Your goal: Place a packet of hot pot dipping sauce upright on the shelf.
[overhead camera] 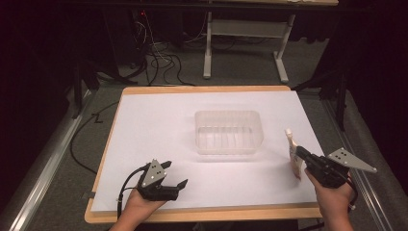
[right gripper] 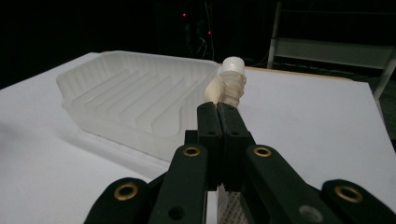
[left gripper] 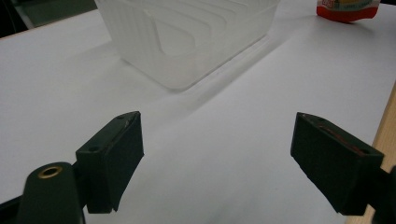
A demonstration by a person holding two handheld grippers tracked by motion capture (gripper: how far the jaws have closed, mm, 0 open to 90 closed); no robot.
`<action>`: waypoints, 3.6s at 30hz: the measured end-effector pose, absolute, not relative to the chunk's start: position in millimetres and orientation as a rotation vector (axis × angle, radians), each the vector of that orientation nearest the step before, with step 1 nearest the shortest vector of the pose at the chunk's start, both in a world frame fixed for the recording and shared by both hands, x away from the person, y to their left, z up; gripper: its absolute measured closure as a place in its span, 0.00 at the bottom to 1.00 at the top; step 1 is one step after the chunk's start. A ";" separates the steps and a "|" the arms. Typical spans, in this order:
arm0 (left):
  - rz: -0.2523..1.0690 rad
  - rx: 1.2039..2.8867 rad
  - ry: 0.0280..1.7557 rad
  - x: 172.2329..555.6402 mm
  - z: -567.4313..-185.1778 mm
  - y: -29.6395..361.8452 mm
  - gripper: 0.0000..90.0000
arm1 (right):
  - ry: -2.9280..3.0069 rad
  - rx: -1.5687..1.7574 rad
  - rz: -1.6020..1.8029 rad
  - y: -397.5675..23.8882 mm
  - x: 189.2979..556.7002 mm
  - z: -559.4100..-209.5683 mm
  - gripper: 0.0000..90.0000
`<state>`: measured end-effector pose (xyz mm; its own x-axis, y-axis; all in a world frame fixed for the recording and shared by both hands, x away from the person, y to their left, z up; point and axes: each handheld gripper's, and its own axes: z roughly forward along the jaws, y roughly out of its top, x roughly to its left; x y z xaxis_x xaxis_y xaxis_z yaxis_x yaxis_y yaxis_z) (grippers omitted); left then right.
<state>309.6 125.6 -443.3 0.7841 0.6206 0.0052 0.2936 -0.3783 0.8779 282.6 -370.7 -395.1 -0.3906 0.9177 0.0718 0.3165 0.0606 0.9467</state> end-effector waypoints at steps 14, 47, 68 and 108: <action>0.423 1.980 0.699 306.6 -443.8 130.2 0.19 | 1.681 1.190 1.414 -367.4 283.1 -384.9 1.00; 0.405 1.986 0.669 307.7 -442.9 125.8 0.20 | 1.693 1.226 1.373 -375.4 271.5 -407.3 0.91; 0.404 1.994 0.659 307.1 -442.7 125.9 0.20 | 1.711 1.254 1.345 -366.3 271.2 -409.0 0.45; 0.439 1.956 0.657 305.4 -440.2 127.8 0.19 | 1.731 1.343 1.344 -347.6 270.8 -410.5 1.00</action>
<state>305.4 127.8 -440.2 0.7874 0.6159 0.0245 0.2585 -0.3660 0.8940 270.8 -347.6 -410.5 -0.3381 0.9308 0.1389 0.3653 -0.0063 0.9309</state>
